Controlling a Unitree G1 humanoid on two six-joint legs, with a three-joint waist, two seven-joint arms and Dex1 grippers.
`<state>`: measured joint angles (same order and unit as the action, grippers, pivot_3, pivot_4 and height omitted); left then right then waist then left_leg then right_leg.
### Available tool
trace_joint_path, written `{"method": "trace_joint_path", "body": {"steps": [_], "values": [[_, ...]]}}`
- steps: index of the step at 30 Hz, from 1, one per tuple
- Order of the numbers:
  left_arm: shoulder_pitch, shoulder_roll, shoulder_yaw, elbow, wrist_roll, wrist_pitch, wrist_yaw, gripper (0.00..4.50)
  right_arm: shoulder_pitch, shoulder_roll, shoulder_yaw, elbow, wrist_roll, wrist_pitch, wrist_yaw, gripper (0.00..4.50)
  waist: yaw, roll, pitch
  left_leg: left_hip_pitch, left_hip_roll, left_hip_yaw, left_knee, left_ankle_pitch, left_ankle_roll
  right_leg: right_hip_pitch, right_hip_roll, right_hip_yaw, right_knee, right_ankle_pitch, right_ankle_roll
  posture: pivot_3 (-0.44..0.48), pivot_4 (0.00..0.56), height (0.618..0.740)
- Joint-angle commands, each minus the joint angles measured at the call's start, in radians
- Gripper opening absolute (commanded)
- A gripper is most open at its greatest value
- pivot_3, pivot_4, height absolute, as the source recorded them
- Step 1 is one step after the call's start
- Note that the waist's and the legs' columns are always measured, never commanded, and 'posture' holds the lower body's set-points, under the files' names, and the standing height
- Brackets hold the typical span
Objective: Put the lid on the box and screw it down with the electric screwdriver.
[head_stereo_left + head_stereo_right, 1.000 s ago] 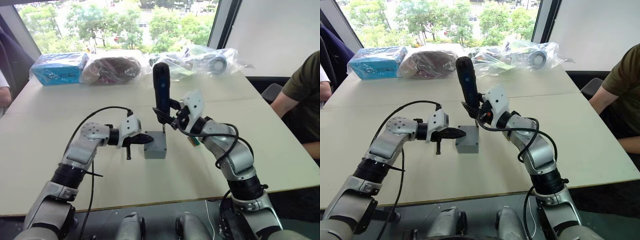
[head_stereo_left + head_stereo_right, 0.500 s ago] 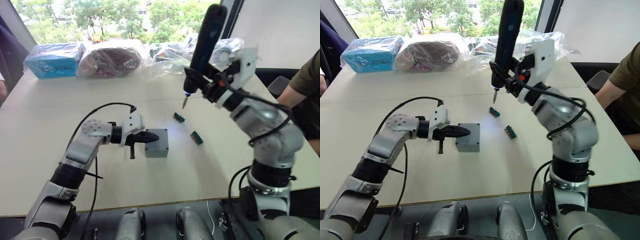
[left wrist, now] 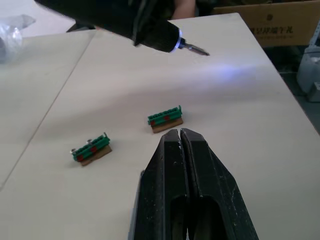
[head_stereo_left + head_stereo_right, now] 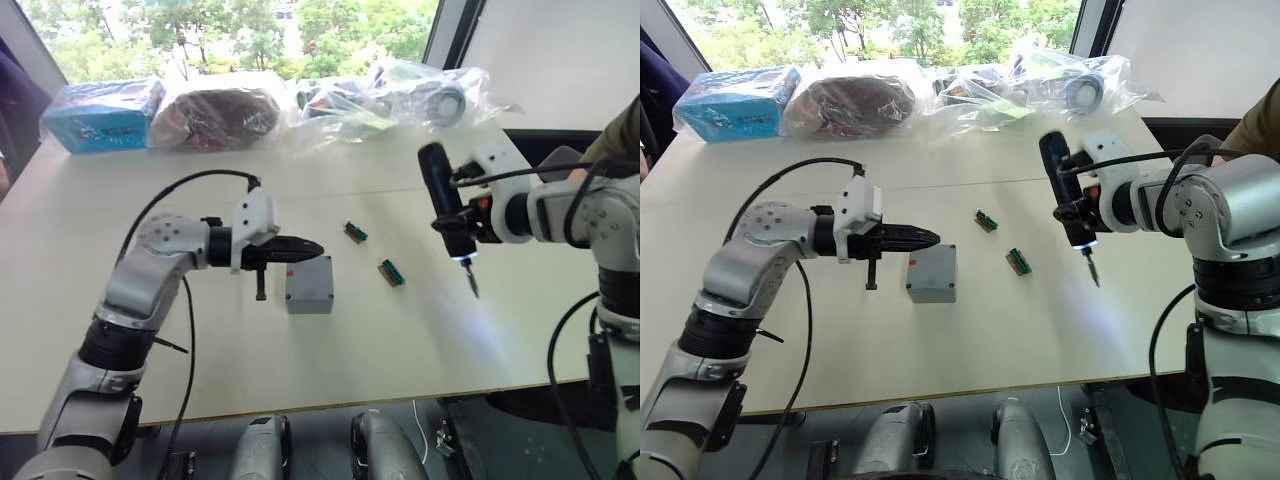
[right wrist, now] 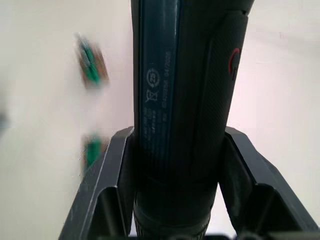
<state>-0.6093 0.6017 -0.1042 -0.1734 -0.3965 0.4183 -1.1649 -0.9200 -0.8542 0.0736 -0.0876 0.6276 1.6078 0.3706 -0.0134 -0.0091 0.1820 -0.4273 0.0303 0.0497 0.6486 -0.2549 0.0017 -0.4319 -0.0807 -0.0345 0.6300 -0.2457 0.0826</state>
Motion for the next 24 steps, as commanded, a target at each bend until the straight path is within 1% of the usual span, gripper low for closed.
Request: {"method": "trace_joint_path", "body": {"steps": [1, 5, 9, 14, 19, 21, 22, 24], "values": [[-0.02, -0.007, 0.05, -0.067, -0.073, 0.038, 0.029, 0.0, -0.069, -0.007, 0.046, 0.109, -0.039, 0.007, -0.007, 1.79, -0.003, 0.0, 0.001, 0.0, 0.0, 0.001, 0.001, 0.0, 0.0, 0.0, 0.0, 0.001, 0.0, 0.0, 0.0, 0.0, 0.15, 0.74], [-0.031, -0.011, 0.069, -0.096, -0.122, 0.08, 0.06, 0.0, -0.084, 0.018, 0.085, 0.235, -0.072, 0.007, 0.002, 1.79, 0.001, -0.001, 0.004, 0.0, 0.0, 0.002, 0.002, 0.0, 0.0, 0.0, 0.0, 0.002, 0.0, 0.001, 0.001, 0.0, 0.15, 0.74], [-0.029, -0.001, 0.065, -0.118, -0.129, 0.091, 0.076, 0.0, -0.082, 0.047, 0.118, 0.324, -0.106, 0.004, 0.019, 1.79, 0.002, -0.001, 0.004, 0.0, 0.0, 0.002, 0.002, 0.0, 0.0, 0.0, 0.0, 0.002, 0.0, 0.001, 0.002, 0.0, 0.15, 0.74], [-0.011, 0.014, 0.046, -0.125, -0.109, 0.084, 0.078, 0.0, -0.072, 0.078, 0.145, 0.357, -0.144, -0.011, 0.032, 1.79, 0.001, -0.001, 0.004, 0.0, 0.0, 0.002, 0.002, 0.0, 0.0, 0.0, 0.0, 0.002, 0.001, 0.001, 0.002, 0.0, 0.15, 0.74], [0.005, 0.024, 0.033, -0.143, -0.11, 0.092, 0.079, 0.0, -0.047, 0.098, 0.129, 0.375, -0.187, -0.025, 0.028, 1.79, 0.001, -0.001, 0.004, 0.0, 0.0, 0.002, 0.003, 0.0, 0.0, 0.0, 0.0, 0.002, 0.001, 0.001, 0.002, 0.0, 0.15, 0.74], [0.012, 0.029, 0.033, -0.145, -0.107, 0.093, 0.077, 0.0, -0.044, 0.102, 0.113, 0.356, -0.193, -0.022, 0.024, 2.75, 0.002, -0.001, 0.004, 0.0, 0.0, 0.002, 0.003, 0.0, 0.0, 0.001, 0.0, 0.002, 0.001, 0.001, 0.002, 0.0, 0.15, 0.74], [0.014, 0.031, 0.033, -0.145, -0.109, 0.098, 0.079, 0.0, -0.042, 0.097, 0.107, 0.33, -0.195, -0.033, 0.026, 2.96, 0.003, -0.001, 0.004, 0.0, 0.0, 0.002, 0.004, 0.0, 0.0, 0.001, 0.0, 0.002, 0.001, 0.001, 0.002, 0.0, 0.15, 0.74], [0.018, 0.031, 0.031, -0.142, -0.109, 0.101, 0.083, 0.0, -0.044, 0.092, 0.093, 0.284, -0.195, -0.035, 0.03, 3.59, 0.003, -0.001, 0.004, 0.0, 0.0, 0.002, 0.004, 0.0, 0.0, 0.001, 0.0, 0.002, 0.002, 0.001, 0.002, 0.0, 0.15, 0.74]]}}
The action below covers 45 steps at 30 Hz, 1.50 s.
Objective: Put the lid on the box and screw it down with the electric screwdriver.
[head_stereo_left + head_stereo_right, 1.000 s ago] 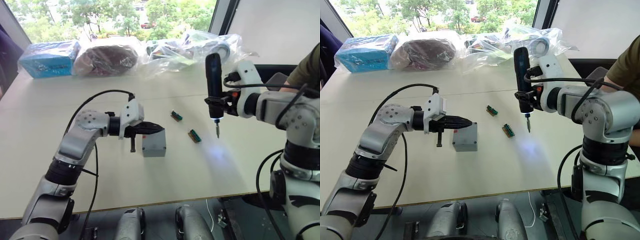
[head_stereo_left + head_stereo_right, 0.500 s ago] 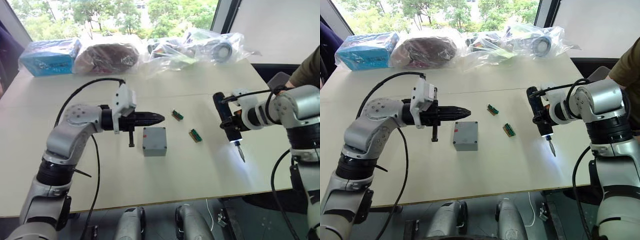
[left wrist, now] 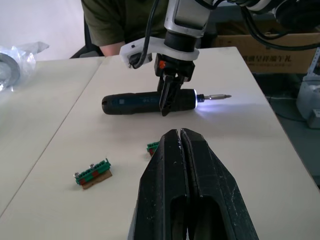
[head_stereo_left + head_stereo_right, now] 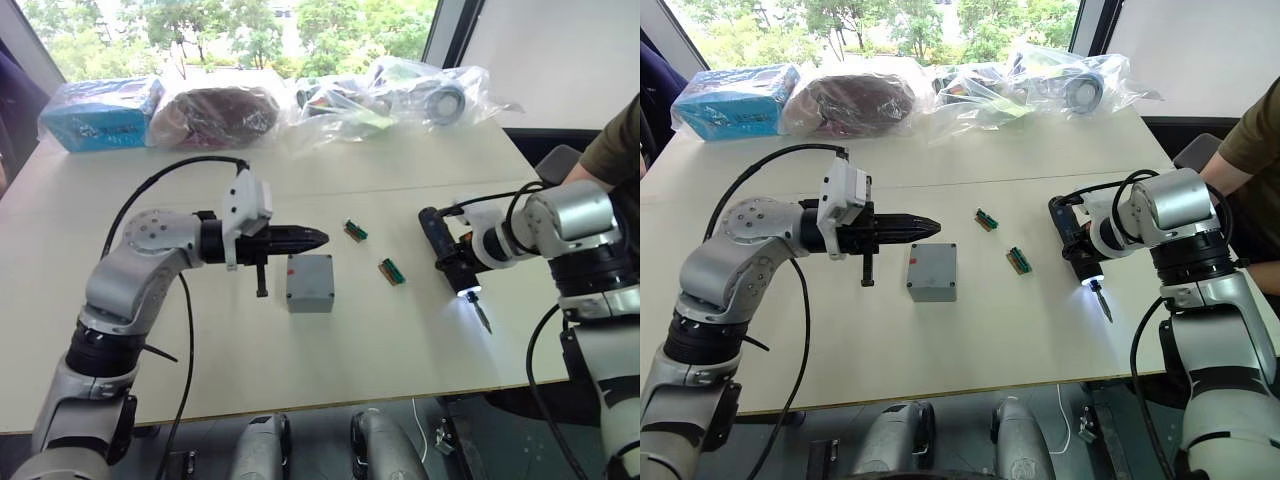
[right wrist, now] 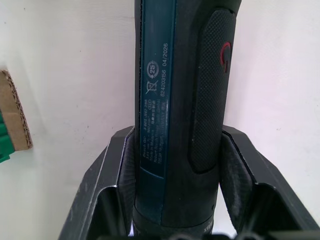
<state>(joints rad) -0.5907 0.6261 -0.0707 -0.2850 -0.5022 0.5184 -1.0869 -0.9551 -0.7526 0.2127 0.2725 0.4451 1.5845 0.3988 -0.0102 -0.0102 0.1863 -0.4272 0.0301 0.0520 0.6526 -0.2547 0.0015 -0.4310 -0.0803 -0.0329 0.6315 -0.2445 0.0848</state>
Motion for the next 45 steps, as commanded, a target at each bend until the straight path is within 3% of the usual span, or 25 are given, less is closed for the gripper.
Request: {"method": "trace_joint_path", "body": {"steps": [1, 3, 10, 13, 17, 20, 27, 36, 45], "values": [[0.003, 0.006, -0.006, -0.028, 0.0, -0.001, 0.006, 0.0, -0.009, -0.023, -0.036, -0.109, -0.019, -0.03, 0.006, 4.0, 0.0, 0.0, 0.0, 0.0, 0.0, 0.0, 0.0, 0.0, 0.0, 0.0, 0.0, 0.0, 0.0, 0.0, 0.0, 0.0, 0.15, 0.74], [0.011, 0.009, -0.01, -0.029, 0.006, -0.003, 0.01, 0.0, -0.007, -0.046, -0.018, -0.165, -0.033, -0.059, 0.013, 4.46, -0.001, 0.0, 0.0, 0.0, 0.0, 0.0, 0.0, 0.0, 0.0, 0.0, 0.0, 0.0, 0.0, 0.0, 0.0, 0.0, 0.15, 0.74], [0.042, 0.051, 0.01, 0.019, 0.044, -0.014, 0.03, 0.0, -0.012, -0.123, -0.031, -0.382, -0.048, -0.253, 0.108, 4.46, -0.002, 0.0, 0.0, 0.0, 0.0, 0.0, 0.0, 0.0, 0.0, 0.0, 0.0, 0.0, 0.0, 0.0, 0.0, 0.0, 0.15, 0.74], [0.06, 0.069, 0.015, 0.045, 0.053, -0.026, 0.025, 0.0, 0.02, -0.09, -0.082, -0.44, -0.03, -0.285, 0.119, 4.46, -0.002, 0.0, 0.0, 0.001, 0.0, 0.0, 0.0, 0.0, 0.0, 0.0, 0.0, 0.0, 0.001, 0.0, 0.0, 0.0, 0.15, 0.74], [0.079, 0.061, 0.043, 0.083, 0.012, 0.009, 0.03, 0.0, 0.098, -0.017, -0.137, -0.521, -0.016, -0.365, 0.123, 3.42, -0.001, 0.0, 0.0, 0.001, 0.001, 0.0, 0.001, 0.0, 0.0, 0.0, 0.0, 0.0, 0.001, 0.0, 0.0, 0.0, 0.15, 0.74], [0.108, 0.082, 0.032, 0.129, 0.051, -0.022, 0.018, 0.0, 0.182, -0.001, -0.1, -0.616, -0.013, -0.427, 0.16, 2.57, 0.003, 0.0, 0.0, 0.0, 0.0, 0.0, 0.002, 0.0, 0.0, 0.001, 0.0, 0.0, 0.001, 0.0, 0.0, 0.0, 0.15, 0.74], [0.158, 0.087, 0.002, 0.192, 0.097, -0.062, -0.001, 0.0, 0.329, 0.064, -0.002, -0.735, -0.014, -0.458, 0.179, 0.02, 0.0, -0.001, 0.0, 0.0, 0.0, 0.0, 0.004, 0.0, 0.0, 0.001, 0.0, 0.0, 0.002, 0.0, 0.001, 0.0, 0.15, 0.74], [0.168, 0.048, -0.042, 0.299, 0.175, -0.163, 0.0, 0.0, 0.382, 0.138, 0.109, -0.646, -0.095, -0.585, 0.185, 0.02, 0.002, -0.001, 0.0, 0.0, 0.0, 0.0, 0.011, 0.0, 0.0, 0.004, 0.0, -0.001, 0.004, 0.001, 0.001, 0.0, 0.15, 0.74], [0.103, -0.021, -0.067, 0.404, 0.232, -0.23, 0.008, 0.0, 0.43, 0.148, 0.165, -0.673, -0.133, -0.627, 0.228, 0.02, 0.001, -0.001, 0.0, 0.0, 0.0, 0.0, 0.012, 0.0, 0.0, 0.004, 0.0, -0.001, 0.006, 0.001, 0.001, 0.0, 0.15, 0.74]]}}
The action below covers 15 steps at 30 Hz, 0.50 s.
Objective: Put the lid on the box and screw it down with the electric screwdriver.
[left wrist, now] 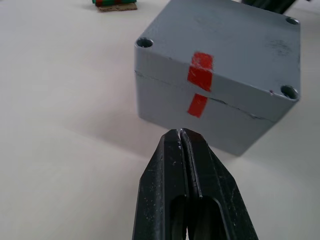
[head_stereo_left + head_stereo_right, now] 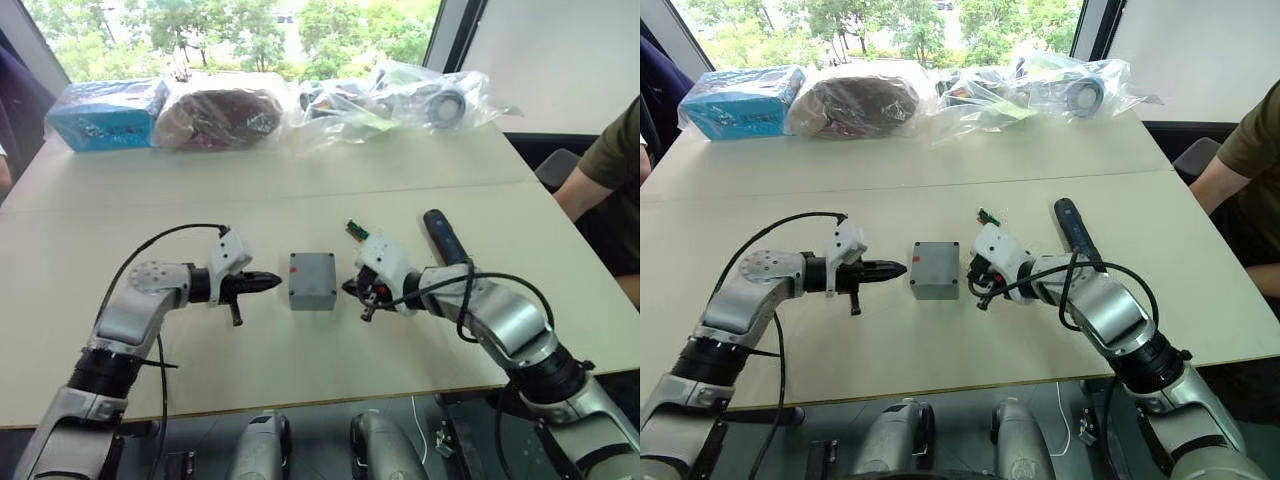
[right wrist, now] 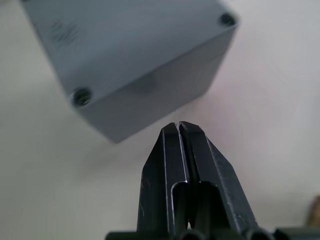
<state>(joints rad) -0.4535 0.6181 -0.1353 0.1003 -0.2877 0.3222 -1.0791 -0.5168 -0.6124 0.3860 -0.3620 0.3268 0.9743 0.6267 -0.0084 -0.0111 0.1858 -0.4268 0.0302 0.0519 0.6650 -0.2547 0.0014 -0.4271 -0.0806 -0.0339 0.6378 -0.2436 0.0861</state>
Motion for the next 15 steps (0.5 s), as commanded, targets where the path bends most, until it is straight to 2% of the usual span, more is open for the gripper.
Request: {"method": "trace_joint_path", "body": {"steps": [1, 15], "values": [[-0.042, -0.021, -0.005, 0.029, 0.021, -0.038, -0.001, 0.0, -0.009, 0.011, -0.007, -0.042, -0.017, -0.013, -0.001, 0.02, -0.001, 0.0, 0.0, 0.0, 0.0, 0.0, 0.0, 0.0, 0.0, 0.0, 0.0, 0.0, 0.0, 0.0, 0.0, 0.0, 0.15, 0.74], [-0.155, -0.107, -0.049, 0.189, 0.085, -0.118, -0.038, 0.0, -0.015, 0.061, 0.007, -0.143, 0.035, 0.097, 0.022, 0.02, -0.001, -0.001, 0.0, 0.001, 0.0, 0.0, 0.002, 0.0, 0.0, 0.0, 0.0, 0.0, 0.006, 0.0, 0.0, 0.0, 0.15, 0.74]]}}
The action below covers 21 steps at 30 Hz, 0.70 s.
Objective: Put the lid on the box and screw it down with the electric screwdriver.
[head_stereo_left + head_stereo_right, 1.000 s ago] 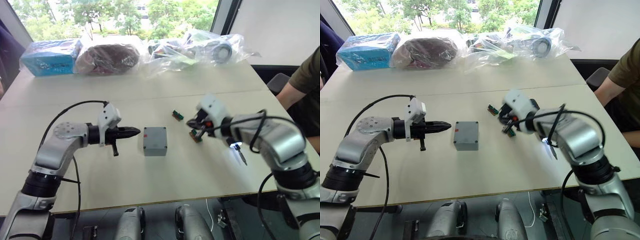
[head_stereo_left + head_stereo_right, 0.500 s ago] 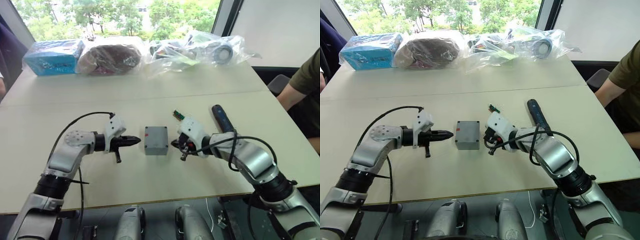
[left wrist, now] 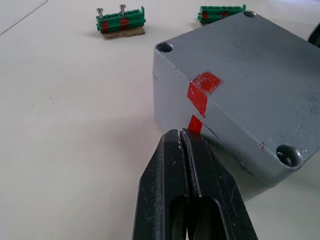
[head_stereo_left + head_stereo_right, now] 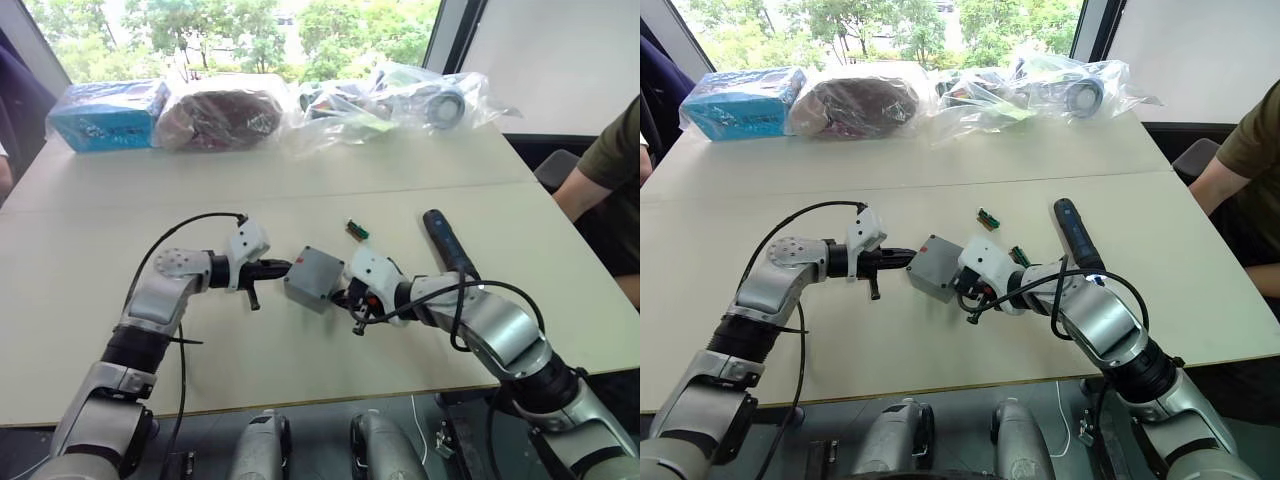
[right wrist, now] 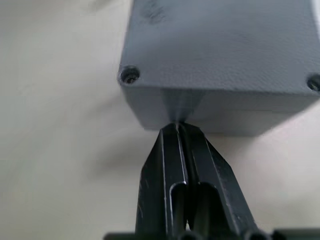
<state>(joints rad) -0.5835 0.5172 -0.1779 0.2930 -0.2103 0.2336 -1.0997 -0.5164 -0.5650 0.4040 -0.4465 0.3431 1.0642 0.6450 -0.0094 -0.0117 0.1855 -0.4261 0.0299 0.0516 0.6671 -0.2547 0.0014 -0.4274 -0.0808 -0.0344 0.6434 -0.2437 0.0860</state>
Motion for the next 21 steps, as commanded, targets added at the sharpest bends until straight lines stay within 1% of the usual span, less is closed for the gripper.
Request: {"method": "trace_joint_path", "body": {"steps": [1, 6, 10, 12, 15, 17, 21], "values": [[-0.027, -0.001, -0.009, 0.003, 0.016, -0.037, -0.025, 0.0, -0.021, -0.004, -0.006, -0.066, 0.011, 0.011, 0.007, 0.02, 0.0, 0.0, 0.0, 0.0, 0.0, 0.0, 0.0, 0.0, 0.0, 0.0, 0.0, 0.0, 0.0, 0.0, 0.0, 0.0, 0.15, 0.74], [-0.014, 0.041, 0.006, 0.008, 0.03, -0.046, -0.056, 0.0, -0.041, -0.108, -0.049, -0.102, 0.003, 0.016, 0.04, 0.02, 0.0, 0.0, 0.0, 0.0, 0.0, 0.0, 0.0, 0.0, 0.0, 0.0, 0.0, 0.0, 0.0, 0.0, 0.0, 0.0, 0.15, 0.74], [0.01, 0.074, 0.019, -0.008, 0.018, -0.034, -0.075, 0.0, -0.057, -0.172, -0.089, -0.079, -0.005, -0.016, 0.062, 0.02, 0.0, 0.0, 0.0, 0.0, 0.0, 0.0, 0.0, 0.0, 0.0, 0.0, 0.0, 0.0, 0.001, 0.0, 0.0, 0.0, 0.15, 0.74], [0.048, 0.108, 0.027, -0.065, -0.009, -0.006, -0.111, 0.0, -0.072, -0.188, -0.11, -0.029, -0.03, -0.064, 0.062, 0.02, -0.001, 0.0, 0.0, 0.0, 0.0, 0.0, 0.0, 0.0, 0.0, 0.0, 0.0, 0.0, 0.001, 0.0, 0.0, 0.0, 0.15, 0.74], [0.096, 0.142, 0.035, -0.144, -0.043, 0.028, -0.151, 0.0, -0.102, -0.141, -0.132, 0.085, -0.071, -0.137, 0.019, 0.02, -0.004, 0.0, 0.0, 0.001, 0.0, 0.0, 0.0, 0.0, 0.0, -0.001, 0.0, 0.001, 0.001, 0.0, 0.0, 0.0, 0.15, 0.74], [0.122, 0.158, 0.042, -0.202, -0.076, 0.073, -0.165, 0.0, -0.115, -0.088, -0.158, 0.146, -0.056, -0.16, 0.013, 0.02, -0.003, 0.0, 0.0, 0.001, 0.001, 0.0, 0.0, 0.0, 0.0, -0.001, 0.0, 0.001, 0.002, 0.0, 0.0, 0.0, 0.15, 0.74], [0.154, 0.172, 0.045, -0.276, -0.102, 0.125, -0.161, 0.0, -0.131, -0.009, -0.137, 0.234, -0.077, -0.212, 0.013, 0.02, 0.0, 0.0, 0.0, 0.0, 0.001, 0.0, 0.0, 0.0, 0.0, -0.001, 0.0, 0.001, 0.003, 0.0, 0.0, 0.0, 0.15, 0.74]]}}
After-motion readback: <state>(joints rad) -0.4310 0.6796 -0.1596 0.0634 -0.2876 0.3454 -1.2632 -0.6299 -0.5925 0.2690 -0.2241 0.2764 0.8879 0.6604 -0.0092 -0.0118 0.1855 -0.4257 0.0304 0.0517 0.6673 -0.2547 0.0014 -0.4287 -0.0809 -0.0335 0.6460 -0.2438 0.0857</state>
